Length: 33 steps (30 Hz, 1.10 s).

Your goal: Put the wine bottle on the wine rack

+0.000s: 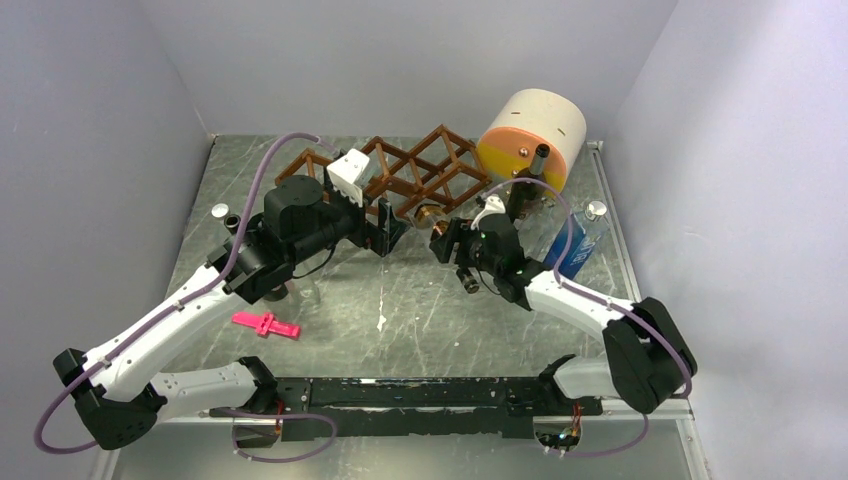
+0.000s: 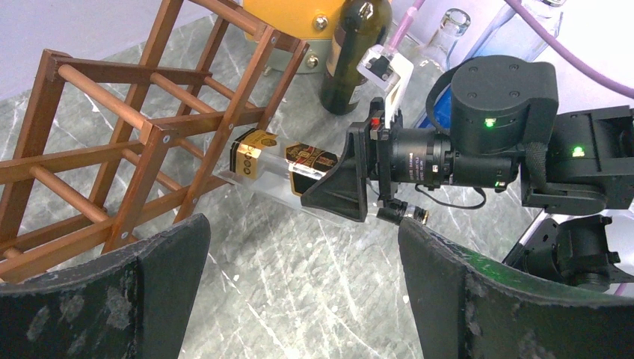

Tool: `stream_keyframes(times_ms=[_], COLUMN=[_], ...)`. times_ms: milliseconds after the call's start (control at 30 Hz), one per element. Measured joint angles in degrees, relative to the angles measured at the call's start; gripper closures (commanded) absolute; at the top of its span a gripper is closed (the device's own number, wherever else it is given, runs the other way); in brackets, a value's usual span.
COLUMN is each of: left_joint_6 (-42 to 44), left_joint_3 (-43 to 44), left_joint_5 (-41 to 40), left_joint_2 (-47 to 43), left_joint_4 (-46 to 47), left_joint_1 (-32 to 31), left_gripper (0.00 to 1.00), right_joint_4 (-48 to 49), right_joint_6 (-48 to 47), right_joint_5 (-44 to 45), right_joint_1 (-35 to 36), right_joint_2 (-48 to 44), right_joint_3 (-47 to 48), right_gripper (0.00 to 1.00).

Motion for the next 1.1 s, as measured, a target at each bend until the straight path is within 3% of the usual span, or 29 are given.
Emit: stream_keyframes(times_ms=[567, 1100], left_joint_6=[-0.24, -3.10], left_joint_3=[1.09, 3.50], left_joint_5=[0.02, -0.04], left_joint_2=[0.98, 0.96], left_joint_4=[-2.05, -4.55], left_joint_1=[0.00, 0.00], left_gripper=[0.00, 0.00], right_joint_4=[22.32, 32.65], right_joint_6=[7.10, 8.79], right_joint_5=[1.86, 3.82], right_joint_1=[0.61, 1.11], right_joint_2=[12.66, 21.73], right_joint_3=[-2.47, 0.17], right_gripper=[1.00, 1.00])
